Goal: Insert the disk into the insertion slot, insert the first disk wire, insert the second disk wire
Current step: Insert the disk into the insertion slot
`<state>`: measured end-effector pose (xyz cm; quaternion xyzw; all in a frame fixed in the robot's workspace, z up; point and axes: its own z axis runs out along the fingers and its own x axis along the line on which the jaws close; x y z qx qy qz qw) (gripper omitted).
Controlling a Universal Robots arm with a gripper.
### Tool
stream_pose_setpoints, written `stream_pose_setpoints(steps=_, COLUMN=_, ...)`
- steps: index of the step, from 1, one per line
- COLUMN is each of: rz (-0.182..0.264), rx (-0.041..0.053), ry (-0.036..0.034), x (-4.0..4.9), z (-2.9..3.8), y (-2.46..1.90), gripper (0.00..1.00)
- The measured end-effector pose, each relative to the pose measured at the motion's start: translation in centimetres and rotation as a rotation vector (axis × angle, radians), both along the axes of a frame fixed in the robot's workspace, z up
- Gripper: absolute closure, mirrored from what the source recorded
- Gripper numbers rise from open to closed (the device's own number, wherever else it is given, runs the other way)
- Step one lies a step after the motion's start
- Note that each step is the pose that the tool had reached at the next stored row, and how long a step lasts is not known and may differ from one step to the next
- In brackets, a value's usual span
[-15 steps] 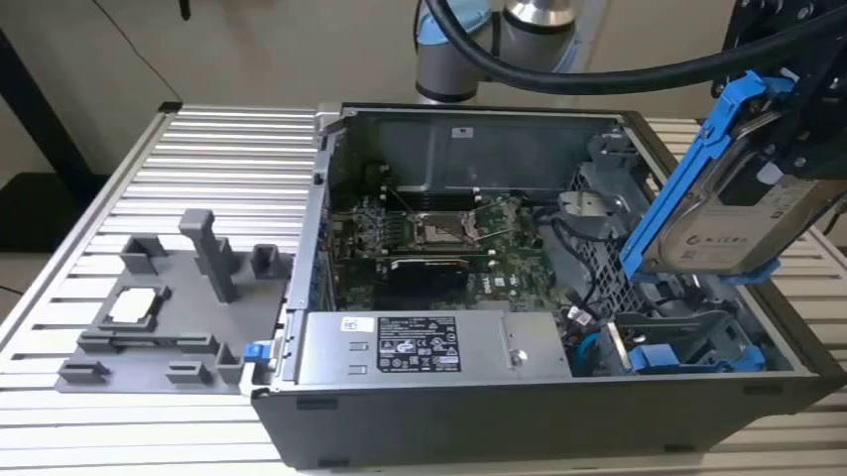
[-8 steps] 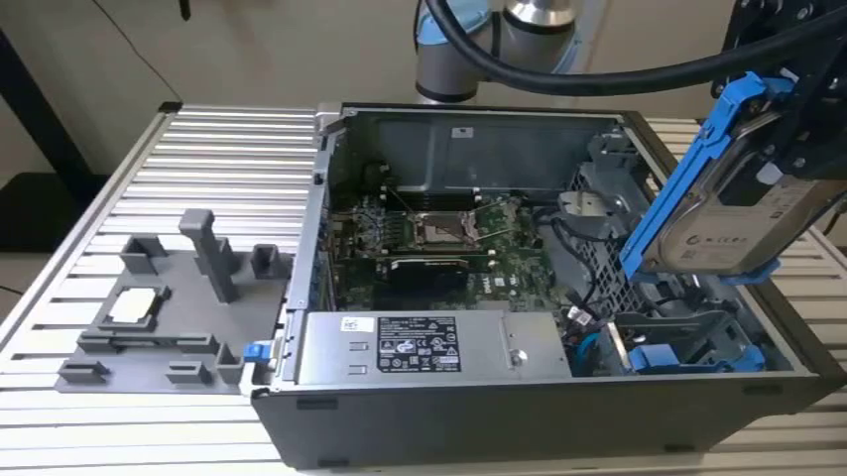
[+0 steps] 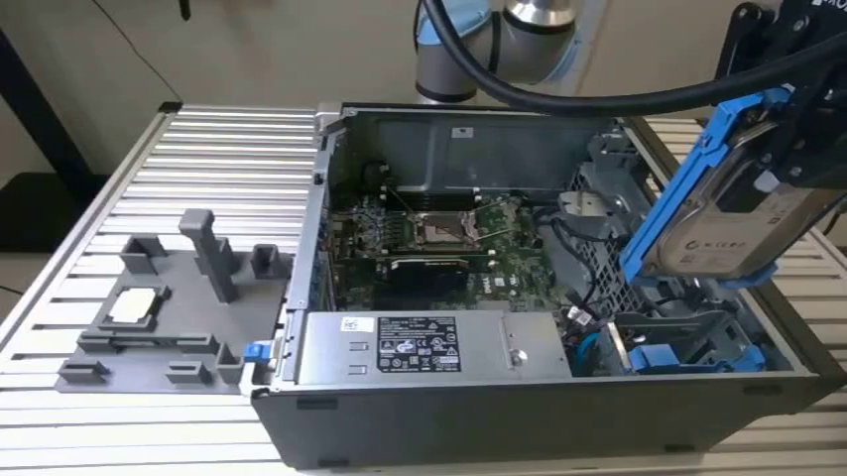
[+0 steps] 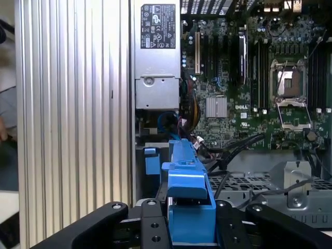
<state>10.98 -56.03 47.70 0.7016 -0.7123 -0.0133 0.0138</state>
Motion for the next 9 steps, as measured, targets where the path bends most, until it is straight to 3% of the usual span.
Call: stream_pose_setpoints(steps=9, rz=0.007, rx=-0.0023, ry=0.0000, x=0.43, z=-1.21, y=-0.05, gripper=0.67)
